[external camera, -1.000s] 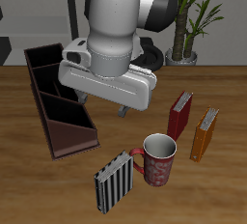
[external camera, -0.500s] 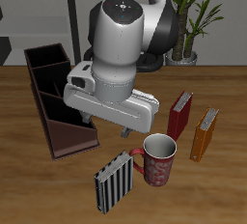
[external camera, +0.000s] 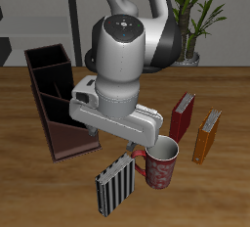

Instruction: Place the striped book into the right desk caddy's left compartment

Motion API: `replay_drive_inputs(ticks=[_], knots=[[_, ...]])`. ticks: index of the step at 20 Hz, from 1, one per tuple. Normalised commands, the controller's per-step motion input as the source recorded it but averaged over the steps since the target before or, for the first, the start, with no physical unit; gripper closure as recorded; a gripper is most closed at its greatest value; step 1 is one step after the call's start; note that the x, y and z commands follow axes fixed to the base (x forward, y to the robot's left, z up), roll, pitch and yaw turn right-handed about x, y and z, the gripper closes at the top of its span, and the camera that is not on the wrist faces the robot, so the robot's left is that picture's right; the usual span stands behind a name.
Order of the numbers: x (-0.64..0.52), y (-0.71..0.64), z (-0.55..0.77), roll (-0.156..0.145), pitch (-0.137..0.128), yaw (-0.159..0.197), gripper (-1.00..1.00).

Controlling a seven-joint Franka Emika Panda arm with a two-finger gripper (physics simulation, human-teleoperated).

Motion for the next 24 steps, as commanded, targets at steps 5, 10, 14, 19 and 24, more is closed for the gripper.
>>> replay_drive_inputs(ticks=[5, 10, 14, 19, 24], knots=[[0.05, 0.10, -0.35, 0.053, -0.017, -0.018, -1.00], [0.01, 0.05, -0.27, 0.007, -0.018, -0.026, -1.00], [0.00, 0.06, -0.28, 0.002, -0.011, 0.032, -1.00], [0.07, -0.15, -0.47, -0.012, 0.033, -0.025, -1.00], [0.05, -0.05, -0.49, 0.026, 0.068, 0.003, -1.00]])
